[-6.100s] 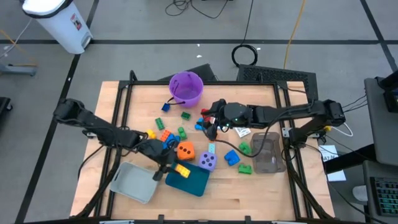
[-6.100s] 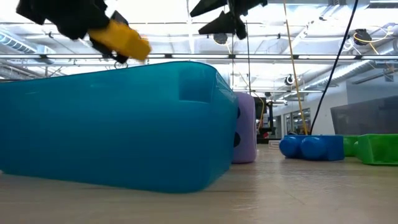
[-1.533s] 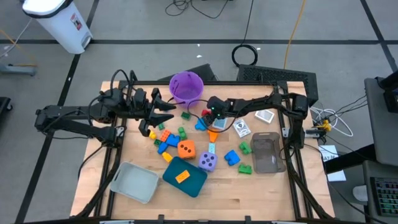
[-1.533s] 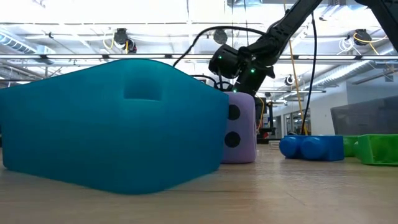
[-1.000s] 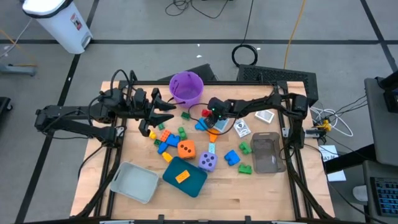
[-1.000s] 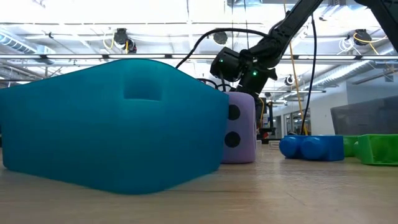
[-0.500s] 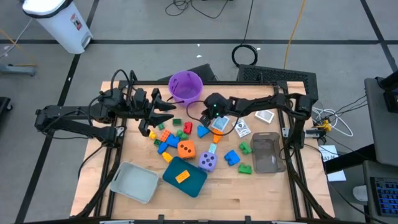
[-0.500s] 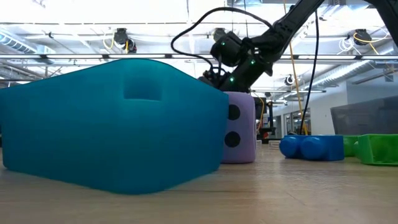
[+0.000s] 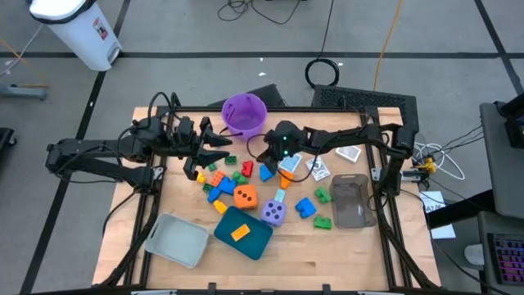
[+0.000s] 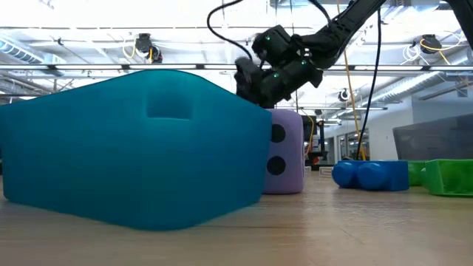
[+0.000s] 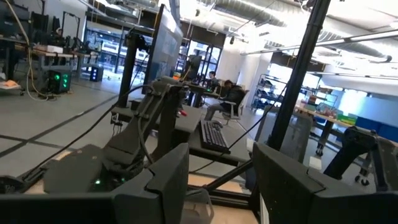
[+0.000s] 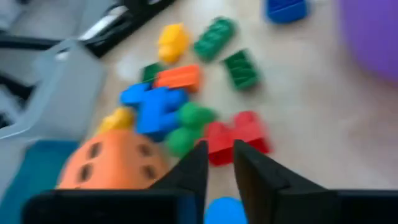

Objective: Pick & Place Toys
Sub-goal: Put the blue game piece into the blue bin

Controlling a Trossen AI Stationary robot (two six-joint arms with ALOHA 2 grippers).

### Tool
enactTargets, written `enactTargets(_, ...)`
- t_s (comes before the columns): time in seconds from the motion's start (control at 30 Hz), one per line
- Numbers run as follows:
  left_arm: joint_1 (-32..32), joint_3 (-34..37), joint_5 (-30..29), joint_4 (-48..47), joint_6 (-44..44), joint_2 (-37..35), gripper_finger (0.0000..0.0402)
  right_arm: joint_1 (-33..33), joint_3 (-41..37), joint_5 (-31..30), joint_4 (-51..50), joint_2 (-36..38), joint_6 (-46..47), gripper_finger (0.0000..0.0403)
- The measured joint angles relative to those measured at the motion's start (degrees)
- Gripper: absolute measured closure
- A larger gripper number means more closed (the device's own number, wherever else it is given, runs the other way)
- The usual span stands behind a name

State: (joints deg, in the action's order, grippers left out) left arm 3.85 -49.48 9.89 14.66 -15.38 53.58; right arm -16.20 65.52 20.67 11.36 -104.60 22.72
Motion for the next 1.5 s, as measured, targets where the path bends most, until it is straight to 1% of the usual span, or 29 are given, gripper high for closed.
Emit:
enactTargets(0.13, -0.01, 0.01, 0.00, -0.07, 0.18, 0.00, 0.0215, 2.20, 0.00, 3.54, -0.01, 0.00, 0.05, 0.0260)
enactTargets(0.2, -0.01, 0.01, 0.00, -0.13, 0.20, 0.00, 0.0215, 3.03, 0.04, 3.66, -1.44, 0.00, -1.41, 0.0230)
enactTargets(0.3, 0.00, 0.01, 0.00, -0.65, 0.19, 0.00, 0.0215, 3.82, 0.04, 3.38, -5.28, 0.00, -6.97, 0.0191)
enactTargets(0.4, 0.01, 0.01, 0.00, -1.86, 0.18, 0.00, 0.0215, 4.61, 0.04, 3.18, -9.01, 0.00, -15.08, 0.0161)
enactTargets(0.47, 0.01, 0.01, 0.00, -2.72, 0.18, 0.00, 0.0215, 5.38, 0.04, 1.32, -11.33, 0.00, -21.06, 0.0146)
enactTargets(0.53, -0.01, 0.01, 0.00, -3.13, 0.18, 0.00, 0.0215, 6.38, 0.04, -3.91, -12.90, 0.00, -25.69, 0.0135)
enactTargets(0.63, -0.01, 0.01, -0.02, -3.08, 0.18, 0.00, 0.0215, 7.46, 0.04, -12.50, -13.37, 0.00, -29.94, 0.0123)
enactTargets(0.7, -0.01, 0.01, -0.75, -3.10, 0.16, 0.00, 0.0215, 7.67, 0.04, -14.79, -12.99, 0.00, -31.38, 0.0118)
enactTargets(0.9, -0.01, 0.01, -2.50, -3.10, 0.24, 0.00, 0.0215, 6.27, 0.07, -14.41, -14.65, 0.02, -31.16, 0.0112)
enactTargets(1.0, -0.01, 0.01, -2.51, -3.09, 0.45, 0.00, 0.0215, 5.59, 0.07, -11.58, -15.84, -0.02, -31.77, 0.0112)
enactTargets(1.13, -0.01, 0.01, -2.77, -3.06, 0.56, 0.21, 0.0215, 5.37, 0.09, -10.04, -16.36, -0.61, -32.01, 0.0112)
enactTargets(1.3, 0.05, 0.01, -3.02, -3.08, 0.63, 0.46, 0.0215, 5.27, 0.11, -10.18, -15.26, -1.84, -33.71, 0.0112)
enactTargets(1.37, 0.10, 0.01, -3.02, -3.07, 0.64, 0.44, 0.0215, 5.27, 0.02, -10.15, -16.07, -2.27, -33.24, 0.0112)
enactTargets(1.5, 0.32, 0.01, -3.02, -3.12, 0.61, 0.44, 0.0215, 5.29, 0.19, -10.11, -14.24, -4.36, -32.16, 0.0112)
